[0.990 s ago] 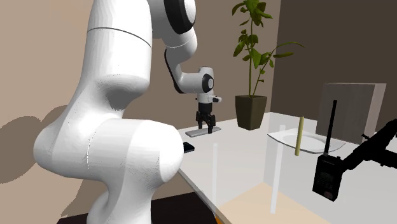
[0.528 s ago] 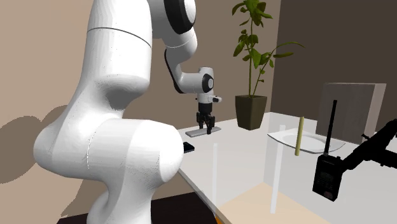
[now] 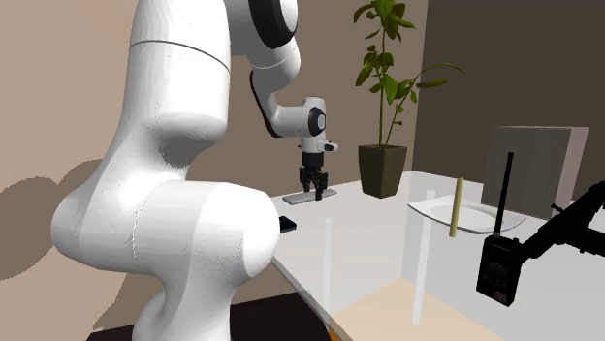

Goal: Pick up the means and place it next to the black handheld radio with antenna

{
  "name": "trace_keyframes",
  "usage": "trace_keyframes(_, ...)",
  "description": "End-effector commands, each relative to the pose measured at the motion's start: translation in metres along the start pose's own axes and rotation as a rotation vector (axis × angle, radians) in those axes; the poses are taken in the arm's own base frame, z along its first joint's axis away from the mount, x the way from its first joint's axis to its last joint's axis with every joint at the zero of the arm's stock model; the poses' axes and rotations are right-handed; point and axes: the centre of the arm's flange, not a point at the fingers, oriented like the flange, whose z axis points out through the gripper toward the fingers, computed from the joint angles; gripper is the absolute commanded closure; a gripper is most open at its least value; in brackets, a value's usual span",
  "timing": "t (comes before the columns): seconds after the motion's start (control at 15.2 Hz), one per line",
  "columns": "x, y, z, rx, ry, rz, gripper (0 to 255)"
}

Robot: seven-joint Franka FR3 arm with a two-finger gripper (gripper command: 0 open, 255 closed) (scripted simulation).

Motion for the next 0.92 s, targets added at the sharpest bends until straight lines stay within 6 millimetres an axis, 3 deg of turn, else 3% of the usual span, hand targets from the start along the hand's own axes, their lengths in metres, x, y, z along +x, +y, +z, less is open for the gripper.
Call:
trace_keyframes(0.0,0.000,0.000,-0.011,0.000,0.000,0.000,255)
trace_keyframes(0.86,-0.001,0.000,-0.079,0.000,0.000,0.000,255)
